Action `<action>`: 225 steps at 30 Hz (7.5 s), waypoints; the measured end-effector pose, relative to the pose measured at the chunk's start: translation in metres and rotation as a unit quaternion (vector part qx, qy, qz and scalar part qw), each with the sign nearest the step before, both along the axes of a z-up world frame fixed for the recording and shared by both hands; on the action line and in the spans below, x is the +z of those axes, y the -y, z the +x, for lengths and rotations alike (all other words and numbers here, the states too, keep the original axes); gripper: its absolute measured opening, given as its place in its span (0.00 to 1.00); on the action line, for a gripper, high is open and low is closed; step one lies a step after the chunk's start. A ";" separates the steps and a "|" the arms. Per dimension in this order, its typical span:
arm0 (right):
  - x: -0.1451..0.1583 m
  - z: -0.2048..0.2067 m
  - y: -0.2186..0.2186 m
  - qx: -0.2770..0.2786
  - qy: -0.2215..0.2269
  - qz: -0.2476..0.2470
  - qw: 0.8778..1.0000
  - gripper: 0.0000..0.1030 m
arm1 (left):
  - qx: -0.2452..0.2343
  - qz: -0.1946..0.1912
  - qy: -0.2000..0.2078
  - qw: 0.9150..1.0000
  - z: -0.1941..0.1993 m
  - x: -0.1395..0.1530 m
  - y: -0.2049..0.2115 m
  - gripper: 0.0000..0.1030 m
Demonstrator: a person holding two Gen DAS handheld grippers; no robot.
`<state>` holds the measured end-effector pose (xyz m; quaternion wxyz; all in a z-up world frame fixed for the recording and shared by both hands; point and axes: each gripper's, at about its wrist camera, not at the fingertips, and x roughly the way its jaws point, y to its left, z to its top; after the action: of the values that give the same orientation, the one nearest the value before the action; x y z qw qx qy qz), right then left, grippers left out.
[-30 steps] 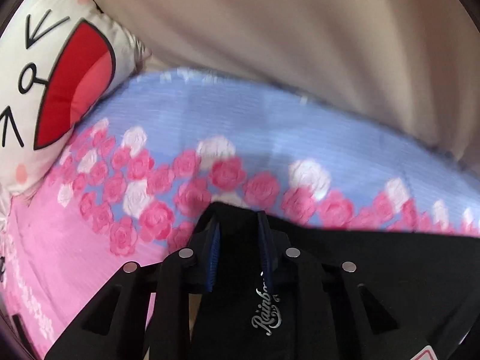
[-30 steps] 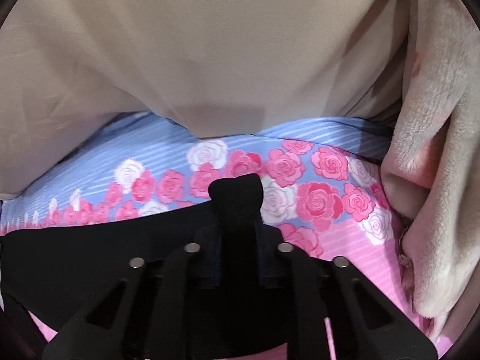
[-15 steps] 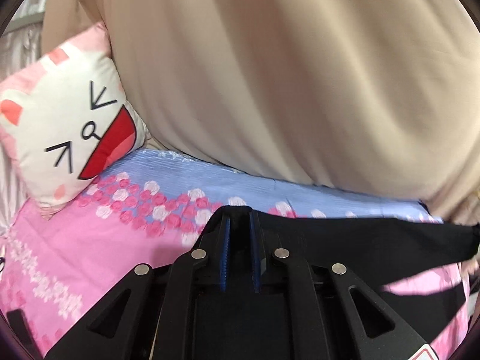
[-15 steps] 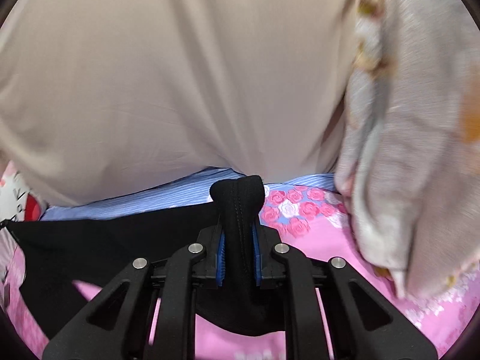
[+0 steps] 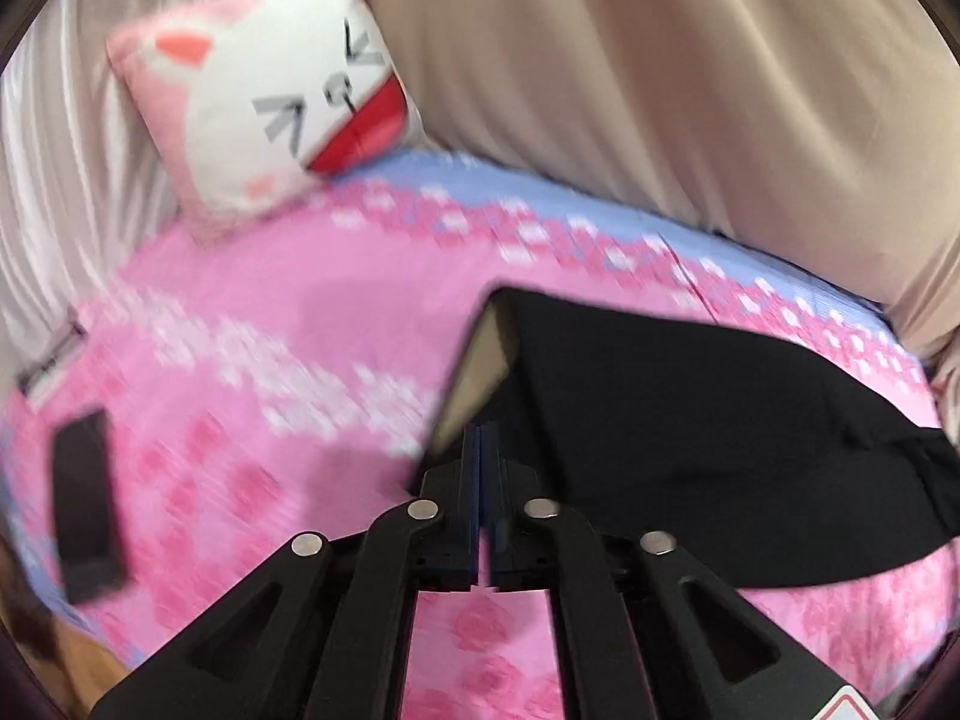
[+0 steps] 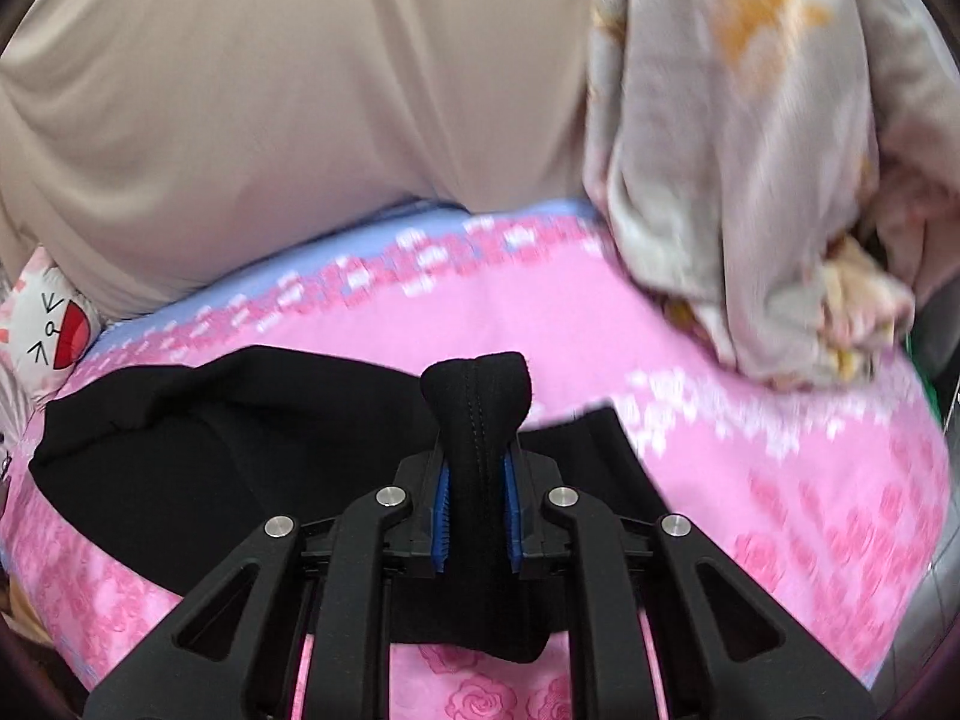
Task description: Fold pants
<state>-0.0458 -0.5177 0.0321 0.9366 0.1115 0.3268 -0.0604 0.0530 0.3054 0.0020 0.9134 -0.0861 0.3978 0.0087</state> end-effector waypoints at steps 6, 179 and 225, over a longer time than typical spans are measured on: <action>-0.004 -0.001 -0.002 -0.004 0.016 0.018 1.000 0.13 | 0.003 -0.029 -0.022 0.999 0.015 -0.027 0.025 0.75; -0.092 0.292 -0.729 0.487 -0.185 0.070 0.851 0.20 | 0.175 0.088 -0.005 0.981 -0.033 -0.034 -0.065 0.75; -0.028 -0.034 0.032 -0.145 -0.043 0.053 0.987 0.15 | -0.088 0.153 -0.026 0.984 0.043 -0.033 0.289 0.81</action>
<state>-0.0803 -0.5494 0.0043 0.8957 0.2050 0.3497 -0.1830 0.0955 0.0165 -0.0307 0.9022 0.0902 0.4216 -0.0087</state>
